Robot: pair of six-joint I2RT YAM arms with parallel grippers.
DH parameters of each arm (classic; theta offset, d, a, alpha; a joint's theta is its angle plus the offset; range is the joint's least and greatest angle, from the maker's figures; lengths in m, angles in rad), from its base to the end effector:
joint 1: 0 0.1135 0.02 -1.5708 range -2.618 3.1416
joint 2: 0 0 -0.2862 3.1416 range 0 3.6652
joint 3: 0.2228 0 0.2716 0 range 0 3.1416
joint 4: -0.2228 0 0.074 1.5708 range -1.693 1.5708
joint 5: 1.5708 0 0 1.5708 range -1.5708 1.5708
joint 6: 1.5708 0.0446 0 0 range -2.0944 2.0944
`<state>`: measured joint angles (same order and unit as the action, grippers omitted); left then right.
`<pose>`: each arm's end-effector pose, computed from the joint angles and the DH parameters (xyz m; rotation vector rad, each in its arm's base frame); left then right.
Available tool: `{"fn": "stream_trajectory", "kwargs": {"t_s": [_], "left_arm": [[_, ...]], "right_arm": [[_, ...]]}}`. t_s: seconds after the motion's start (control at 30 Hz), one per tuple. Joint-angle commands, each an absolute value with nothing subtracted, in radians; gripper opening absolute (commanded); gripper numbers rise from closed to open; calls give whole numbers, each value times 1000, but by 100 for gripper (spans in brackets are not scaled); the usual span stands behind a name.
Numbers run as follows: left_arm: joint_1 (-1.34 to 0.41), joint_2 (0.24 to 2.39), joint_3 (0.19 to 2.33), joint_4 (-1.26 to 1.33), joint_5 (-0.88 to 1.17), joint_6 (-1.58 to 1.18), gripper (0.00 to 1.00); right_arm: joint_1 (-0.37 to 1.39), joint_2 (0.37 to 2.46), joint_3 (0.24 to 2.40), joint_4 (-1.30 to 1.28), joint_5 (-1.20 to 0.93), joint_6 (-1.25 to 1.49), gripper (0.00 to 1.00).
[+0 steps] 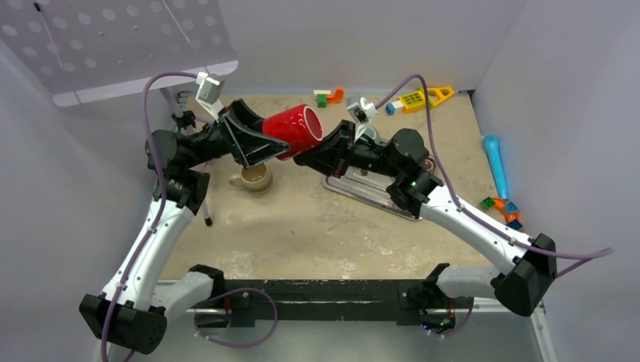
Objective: Turn the mug right side up
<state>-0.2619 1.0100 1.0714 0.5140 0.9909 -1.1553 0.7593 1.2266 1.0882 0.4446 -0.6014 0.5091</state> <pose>0.1942 -0.0907 0.4856 0.4853 1.3895 -1.6781 0.2000 0.2246 0.4392 -0.7382 1.2730 1.4345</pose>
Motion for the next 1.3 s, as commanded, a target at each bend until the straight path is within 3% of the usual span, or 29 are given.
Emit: {"fn": "stream_trajectory", "kwargs": {"t_s": [0.0,0.07,0.1,0.13,0.17,0.2,0.27,0.37,0.47,0.83,1.27], "left_arm": [[-273,1015,1109,567,960,-1203,65],[-273,999,1094,515,950,-1183,23],[-273,992,1085,488,940,-1169,9],[-273,989,1076,462,933,-1155,0],[-273,985,1069,437,927,-1139,0],[-272,980,1062,409,924,-1121,0],[-273,971,1046,319,910,-1023,0],[-273,977,1096,-78,797,-740,0],[-275,1020,1156,-353,682,-469,0],[-404,1316,1415,-1090,488,288,0],[-568,1612,1501,-1030,248,415,0]], "right_arm": [[763,1221,1125,576,-645,493,0],[762,1213,1099,575,-645,481,0],[762,1211,1090,570,-642,478,0],[761,1210,1085,558,-637,477,0],[760,1208,1085,532,-627,470,0],[756,1207,1089,472,-605,455,9],[745,1191,1091,372,-544,416,37],[690,1149,1028,273,-405,398,65],[569,1118,944,173,-283,490,75],[478,1117,960,-502,532,561,79],[302,982,698,-446,393,674,83]]}}
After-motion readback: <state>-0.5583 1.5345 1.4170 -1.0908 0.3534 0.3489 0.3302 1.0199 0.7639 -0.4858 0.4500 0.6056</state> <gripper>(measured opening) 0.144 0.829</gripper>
